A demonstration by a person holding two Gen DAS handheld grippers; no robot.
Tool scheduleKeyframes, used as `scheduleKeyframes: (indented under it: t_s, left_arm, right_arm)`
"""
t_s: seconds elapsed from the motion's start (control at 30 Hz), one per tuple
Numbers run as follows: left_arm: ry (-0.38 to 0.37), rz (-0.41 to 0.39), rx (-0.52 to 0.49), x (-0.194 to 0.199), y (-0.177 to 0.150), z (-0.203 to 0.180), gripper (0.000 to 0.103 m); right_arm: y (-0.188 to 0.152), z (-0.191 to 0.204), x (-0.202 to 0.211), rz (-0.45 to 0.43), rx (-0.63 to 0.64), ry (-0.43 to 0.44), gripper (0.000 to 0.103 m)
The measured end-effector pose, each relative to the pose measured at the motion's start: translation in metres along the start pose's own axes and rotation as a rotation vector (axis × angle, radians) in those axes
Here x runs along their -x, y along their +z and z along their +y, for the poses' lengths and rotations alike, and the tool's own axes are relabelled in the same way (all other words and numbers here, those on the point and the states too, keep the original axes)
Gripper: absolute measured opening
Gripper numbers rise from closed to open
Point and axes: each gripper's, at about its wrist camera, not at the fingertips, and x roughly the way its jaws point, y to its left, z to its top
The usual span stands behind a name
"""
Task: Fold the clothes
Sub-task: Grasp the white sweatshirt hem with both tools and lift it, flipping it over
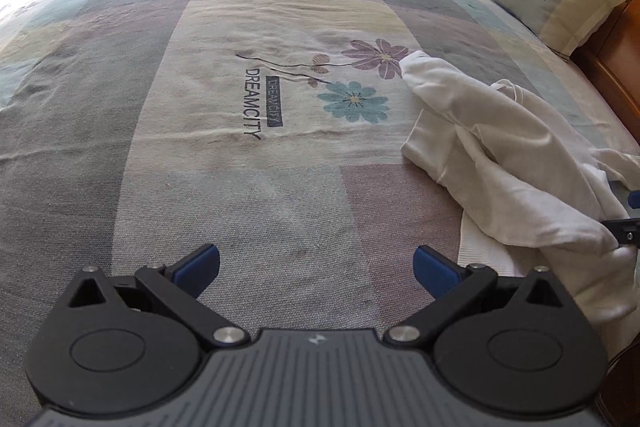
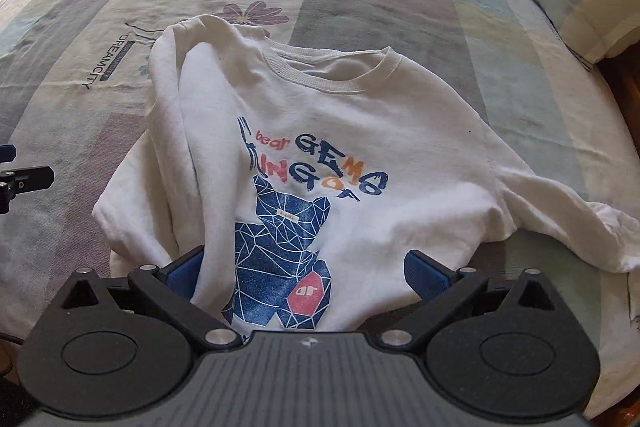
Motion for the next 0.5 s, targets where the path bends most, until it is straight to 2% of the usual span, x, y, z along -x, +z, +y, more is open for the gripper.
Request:
scheduleKeyframes:
  t_s: [0.13,0.23,0.4,0.5]
  left_arm:
    - [-0.033,0.004,-0.022,-0.003,0.003,-0.004,0.102]
    - [-0.074,0.007,-0.062,-0.007,0.006,-0.016,0.102]
    - [-0.145,0.011,-0.132,-0.013,0.01,-0.037,0.102]
    - [-0.122,-0.016,-0.173,-0.017,0.013,-0.053,0.102]
  right_arm:
    - [0.001,-0.017,-0.008,-0.02,-0.114,-0.113,0.103]
    - [0.001,-0.028,-0.007,-0.026,-0.199,-0.133,0.103]
    - [0.002,-0.017,0.01,-0.081,-0.152,-0.022,0.103]
    - [0.002,-0.009,0.02,-0.105,-0.114,0.057,0.103]
